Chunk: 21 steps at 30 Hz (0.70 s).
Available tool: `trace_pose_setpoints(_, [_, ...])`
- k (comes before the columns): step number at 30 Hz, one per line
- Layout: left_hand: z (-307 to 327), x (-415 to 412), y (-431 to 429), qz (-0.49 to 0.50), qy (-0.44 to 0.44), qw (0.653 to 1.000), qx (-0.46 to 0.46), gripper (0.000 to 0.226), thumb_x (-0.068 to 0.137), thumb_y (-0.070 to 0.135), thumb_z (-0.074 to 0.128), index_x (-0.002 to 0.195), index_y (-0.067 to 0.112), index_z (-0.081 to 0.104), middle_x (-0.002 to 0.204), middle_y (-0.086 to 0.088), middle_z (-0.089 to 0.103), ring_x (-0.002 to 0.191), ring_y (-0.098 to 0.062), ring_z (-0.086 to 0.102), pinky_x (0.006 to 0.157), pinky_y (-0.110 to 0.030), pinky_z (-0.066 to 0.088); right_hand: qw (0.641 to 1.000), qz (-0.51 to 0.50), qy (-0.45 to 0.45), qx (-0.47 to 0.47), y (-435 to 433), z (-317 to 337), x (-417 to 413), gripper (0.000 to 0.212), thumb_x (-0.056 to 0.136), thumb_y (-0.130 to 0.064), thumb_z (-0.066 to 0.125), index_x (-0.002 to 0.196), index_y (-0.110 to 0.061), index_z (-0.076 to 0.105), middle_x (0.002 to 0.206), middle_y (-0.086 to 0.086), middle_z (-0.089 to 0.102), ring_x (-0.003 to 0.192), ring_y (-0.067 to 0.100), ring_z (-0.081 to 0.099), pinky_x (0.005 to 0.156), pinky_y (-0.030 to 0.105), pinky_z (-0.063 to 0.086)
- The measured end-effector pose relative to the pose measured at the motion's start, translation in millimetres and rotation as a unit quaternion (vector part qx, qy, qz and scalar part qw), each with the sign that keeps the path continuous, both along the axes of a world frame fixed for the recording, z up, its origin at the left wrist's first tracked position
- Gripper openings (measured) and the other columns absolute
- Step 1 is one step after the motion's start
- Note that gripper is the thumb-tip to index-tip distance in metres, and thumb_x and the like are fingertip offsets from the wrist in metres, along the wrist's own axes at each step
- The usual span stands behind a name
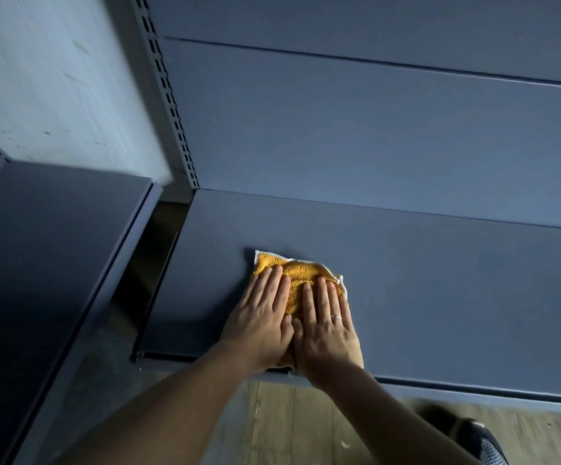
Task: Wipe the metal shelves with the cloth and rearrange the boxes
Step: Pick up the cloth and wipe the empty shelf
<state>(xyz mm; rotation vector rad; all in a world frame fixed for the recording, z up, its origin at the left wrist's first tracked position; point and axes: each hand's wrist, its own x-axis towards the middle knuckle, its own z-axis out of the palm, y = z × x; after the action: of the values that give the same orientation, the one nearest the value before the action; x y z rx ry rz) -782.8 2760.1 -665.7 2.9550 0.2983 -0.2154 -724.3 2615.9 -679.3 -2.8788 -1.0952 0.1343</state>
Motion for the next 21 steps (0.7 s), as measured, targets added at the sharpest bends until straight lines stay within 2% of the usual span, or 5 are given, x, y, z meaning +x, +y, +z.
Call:
trace_pose_setpoints(4, [-2.6, 1.9, 4.9, -0.009, -0.035, 0.999, 0.001, 0.071, 0.097, 0.041, 0.026, 0.156, 0.003, 0.029, 0.165, -0.019, 0.021, 0.153, -0.032, 0.019, 0.122, -0.05, 0.026, 1.0, -0.01, -0.018, 0.005, 4.6, -0.1, 0.4, 0.065, 0.106, -0.042, 0.019, 0.152, -0.001, 0.04, 0.159, 0.024, 0.034, 0.151, 0.035, 0.027, 0.118, 0.05, 0.017])
trace_pose_setpoints(8, [-4.4, -5.0, 15.1, -0.029, -0.055, 0.998, 0.011, 0.068, 0.098, 0.04, 0.029, 0.156, 0.005, 0.03, 0.164, -0.016, 0.025, 0.153, -0.03, 0.023, 0.122, -0.048, 0.027, 0.999, -0.034, -0.013, 0.011, 15.3, -0.5, -10.1, 0.066, 0.105, -0.042, 0.02, 0.153, -0.001, 0.038, 0.16, 0.025, 0.03, 0.151, 0.038, 0.026, 0.118, 0.051, 0.016])
trace_pose_setpoints(15, [-2.8, -47.6, 81.0, -0.01, -0.04, 0.998, 0.051, 0.069, 0.1, 0.044, 0.023, 0.16, 0.011, 0.021, 0.167, -0.01, 0.015, 0.154, -0.025, 0.016, 0.124, -0.04, 0.015, 0.998, -0.022, -0.009, 0.063, 84.2, 3.7, -49.7, 0.062, 0.1, -0.042, 0.033, 0.145, -0.002, 0.049, 0.154, 0.024, 0.042, 0.146, 0.039, 0.037, 0.115, 0.052, 0.021])
trace_pose_setpoints(18, [-0.2, -30.1, 92.3, -0.018, -0.007, 0.999, 0.032, 0.077, 0.093, 0.05, 0.008, 0.16, 0.016, -0.008, 0.166, -0.004, -0.018, 0.154, -0.02, -0.014, 0.127, -0.039, 0.0, 0.998, -0.023, 0.007, 0.062, 89.3, -0.8, -38.6, 0.063, 0.1, -0.043, 0.034, 0.146, -0.002, 0.049, 0.153, 0.025, 0.041, 0.145, 0.04, 0.038, 0.114, 0.052, 0.021])
trace_pose_setpoints(21, [2.7, -0.4, 103.2, -0.013, -0.003, 0.999, 0.035, 0.082, 0.087, 0.053, 0.0, 0.159, 0.017, -0.014, 0.164, -0.005, -0.027, 0.152, -0.02, -0.023, 0.126, -0.039, -0.007, 0.997, -0.017, -0.004, 0.071, 99.4, -7.2, -10.4, 0.065, 0.1, -0.044, 0.032, 0.145, 0.0, 0.05, 0.151, 0.027, 0.044, 0.143, 0.041, 0.041, 0.113, 0.051, 0.022])
